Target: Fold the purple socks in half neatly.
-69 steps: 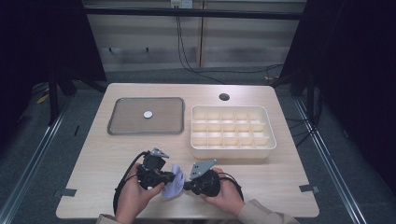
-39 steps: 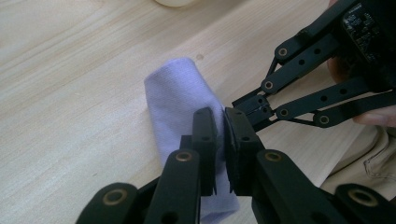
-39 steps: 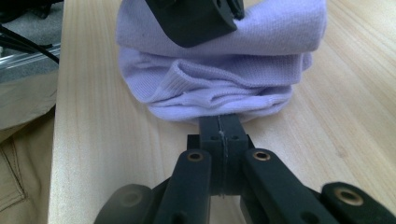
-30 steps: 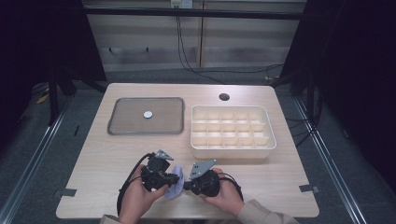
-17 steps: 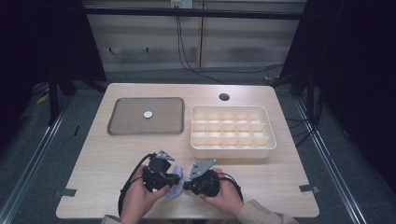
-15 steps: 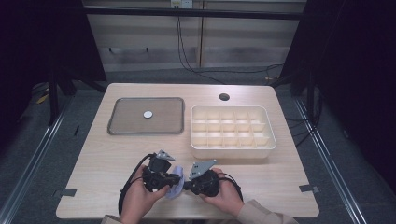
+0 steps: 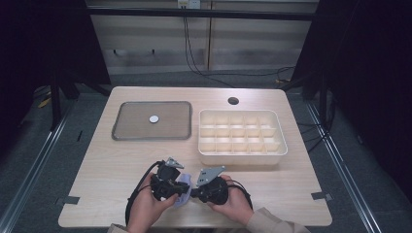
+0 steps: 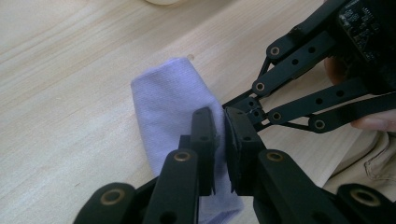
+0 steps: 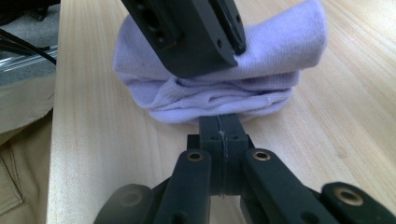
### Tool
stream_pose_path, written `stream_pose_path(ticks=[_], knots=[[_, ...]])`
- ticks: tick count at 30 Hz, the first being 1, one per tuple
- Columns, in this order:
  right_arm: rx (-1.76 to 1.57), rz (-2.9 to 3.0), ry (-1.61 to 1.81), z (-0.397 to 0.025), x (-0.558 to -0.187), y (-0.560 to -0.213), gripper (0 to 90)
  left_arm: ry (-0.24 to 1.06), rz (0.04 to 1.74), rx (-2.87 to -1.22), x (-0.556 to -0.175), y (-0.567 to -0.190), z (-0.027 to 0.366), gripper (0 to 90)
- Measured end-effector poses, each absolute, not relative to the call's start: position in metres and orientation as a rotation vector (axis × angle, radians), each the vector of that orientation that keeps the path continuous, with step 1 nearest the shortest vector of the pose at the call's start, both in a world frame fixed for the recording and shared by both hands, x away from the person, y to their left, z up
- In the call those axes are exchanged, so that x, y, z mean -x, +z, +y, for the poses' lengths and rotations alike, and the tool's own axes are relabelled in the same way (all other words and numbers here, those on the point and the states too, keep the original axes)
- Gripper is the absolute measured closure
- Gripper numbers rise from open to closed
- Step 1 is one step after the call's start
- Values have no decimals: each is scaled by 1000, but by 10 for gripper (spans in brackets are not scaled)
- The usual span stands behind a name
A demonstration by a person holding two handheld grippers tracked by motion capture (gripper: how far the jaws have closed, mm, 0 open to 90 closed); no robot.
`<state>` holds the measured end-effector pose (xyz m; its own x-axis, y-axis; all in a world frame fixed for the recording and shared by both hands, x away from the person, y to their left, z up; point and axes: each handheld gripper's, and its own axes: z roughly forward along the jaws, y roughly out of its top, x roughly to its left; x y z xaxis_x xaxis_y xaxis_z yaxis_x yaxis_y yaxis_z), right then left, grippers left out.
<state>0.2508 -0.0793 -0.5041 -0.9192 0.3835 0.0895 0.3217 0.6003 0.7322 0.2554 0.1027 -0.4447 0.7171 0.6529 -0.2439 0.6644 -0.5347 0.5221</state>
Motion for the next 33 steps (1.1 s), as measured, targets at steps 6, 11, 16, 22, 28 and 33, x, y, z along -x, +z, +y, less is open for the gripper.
stream_pose_path(ticks=[6, 11, 16, 22, 28, 33], knots=[[-610, 2741, 1231, -79, -251, -504, 900, -27, 1006, -2319, -256, -447, 103, 821], [-615, 2745, 1225, -80, -251, -504, 900, -23, 1014, -2321, -256, -449, 103, 819], [-636, 2747, 1228, -80, -251, -503, 900, -25, 1022, -2319, -257, -452, 103, 813], [-635, 2748, 1222, -80, -251, -503, 900, -21, 1029, -2313, -257, -453, 102, 813], [-627, 2744, 1210, -82, -252, -503, 900, -27, 1041, -2303, -257, -456, 101, 813], [-629, 2740, 1201, -84, -253, -502, 900, -34, 1040, -2298, -257, -458, 101, 812]])
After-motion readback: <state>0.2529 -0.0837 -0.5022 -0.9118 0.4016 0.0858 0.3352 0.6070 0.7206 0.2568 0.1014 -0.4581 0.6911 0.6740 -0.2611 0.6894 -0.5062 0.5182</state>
